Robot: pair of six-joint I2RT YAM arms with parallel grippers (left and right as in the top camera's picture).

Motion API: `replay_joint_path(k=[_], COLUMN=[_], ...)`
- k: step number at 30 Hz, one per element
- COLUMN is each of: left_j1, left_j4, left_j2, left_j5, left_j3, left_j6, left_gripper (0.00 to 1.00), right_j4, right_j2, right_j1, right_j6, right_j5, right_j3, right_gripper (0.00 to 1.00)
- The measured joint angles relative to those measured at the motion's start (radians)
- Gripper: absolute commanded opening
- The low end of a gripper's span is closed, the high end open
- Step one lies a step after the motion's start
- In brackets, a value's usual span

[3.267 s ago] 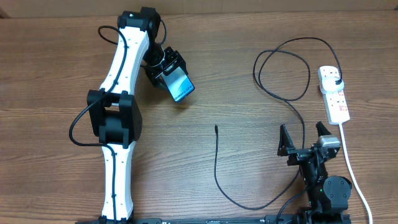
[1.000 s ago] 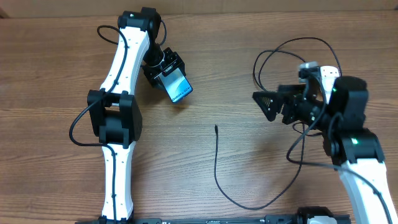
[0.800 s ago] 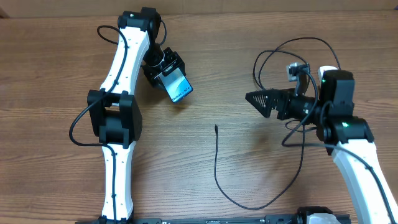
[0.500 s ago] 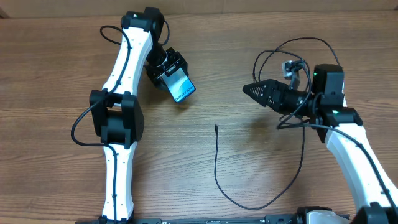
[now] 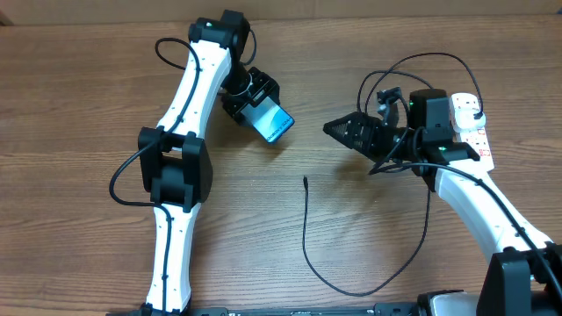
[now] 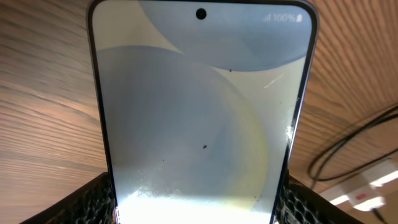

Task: Plug charger to phone and switch on socket
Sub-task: 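Raise the right arm and reach the right gripper toward the phone, then close the right gripper on the phone's edge beside the left gripper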

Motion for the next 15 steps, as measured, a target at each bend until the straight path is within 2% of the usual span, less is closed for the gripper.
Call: replay_joint_path(k=[15], left_j1=[-0.085], left_j4=[0.058], left_j2=[0.0], left_j5=[0.097], left_j3=[0.0], left_j6=[-0.198], left_gripper=[0.04], right_j4=[0.02], right_j2=[0.0], right_j1=[0.123], right_j6=[0.111], right_j5=[0.184], right_j3=[0.0], right_gripper=[1.0])
